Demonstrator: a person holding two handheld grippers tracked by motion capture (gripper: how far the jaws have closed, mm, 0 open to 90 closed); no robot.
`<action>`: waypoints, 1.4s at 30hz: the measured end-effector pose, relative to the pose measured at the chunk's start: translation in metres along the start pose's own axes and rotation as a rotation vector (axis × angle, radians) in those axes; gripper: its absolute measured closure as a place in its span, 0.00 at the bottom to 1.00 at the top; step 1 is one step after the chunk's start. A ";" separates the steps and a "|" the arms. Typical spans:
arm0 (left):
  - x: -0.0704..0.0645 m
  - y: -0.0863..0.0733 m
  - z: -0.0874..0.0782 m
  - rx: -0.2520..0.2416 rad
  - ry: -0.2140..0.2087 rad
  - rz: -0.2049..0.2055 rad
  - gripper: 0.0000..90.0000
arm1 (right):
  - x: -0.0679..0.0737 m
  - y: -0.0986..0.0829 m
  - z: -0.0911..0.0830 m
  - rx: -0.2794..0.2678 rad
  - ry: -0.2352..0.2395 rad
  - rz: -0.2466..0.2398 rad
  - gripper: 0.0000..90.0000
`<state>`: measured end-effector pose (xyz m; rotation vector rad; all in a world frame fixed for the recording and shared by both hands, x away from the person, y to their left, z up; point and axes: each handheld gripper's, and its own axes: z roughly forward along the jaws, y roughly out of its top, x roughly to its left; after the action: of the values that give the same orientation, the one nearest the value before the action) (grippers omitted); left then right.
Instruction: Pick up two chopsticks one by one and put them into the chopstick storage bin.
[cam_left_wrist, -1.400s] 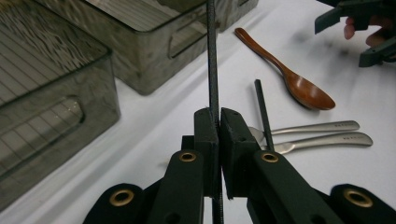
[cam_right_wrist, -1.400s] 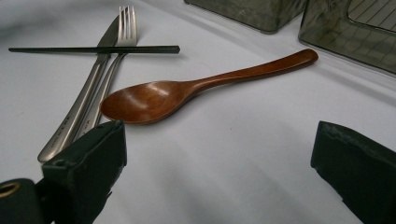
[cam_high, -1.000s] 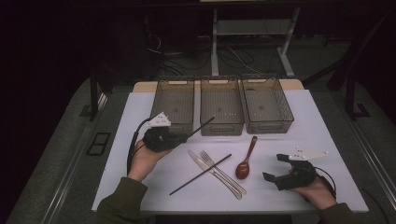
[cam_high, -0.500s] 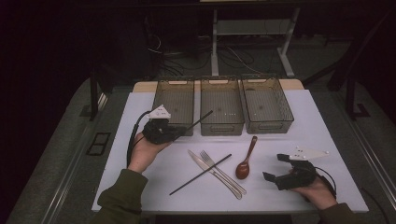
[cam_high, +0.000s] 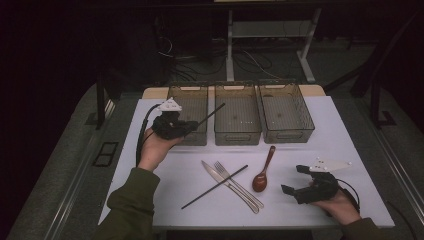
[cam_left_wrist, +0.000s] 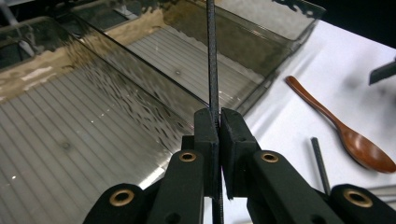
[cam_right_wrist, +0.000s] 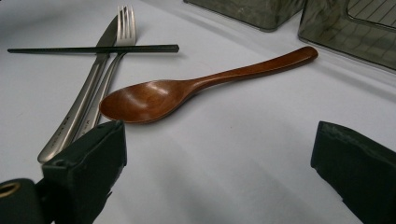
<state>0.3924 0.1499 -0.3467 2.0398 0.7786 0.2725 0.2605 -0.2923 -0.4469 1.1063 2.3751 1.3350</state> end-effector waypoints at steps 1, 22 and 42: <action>0.001 0.002 0.001 -0.005 0.003 -0.001 0.94 | 0.000 0.000 0.000 0.000 -0.001 0.000 0.03; 0.045 0.028 0.025 0.015 0.115 -0.066 0.94 | 0.000 0.000 0.000 -0.001 0.002 -0.001 0.03; 0.092 0.017 0.048 0.068 0.200 -0.138 0.94 | 0.000 0.000 -0.001 -0.004 0.005 -0.001 0.03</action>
<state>0.4938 0.1681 -0.3700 2.0321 1.0599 0.3795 0.2595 -0.2928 -0.4466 1.1014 2.3753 1.3429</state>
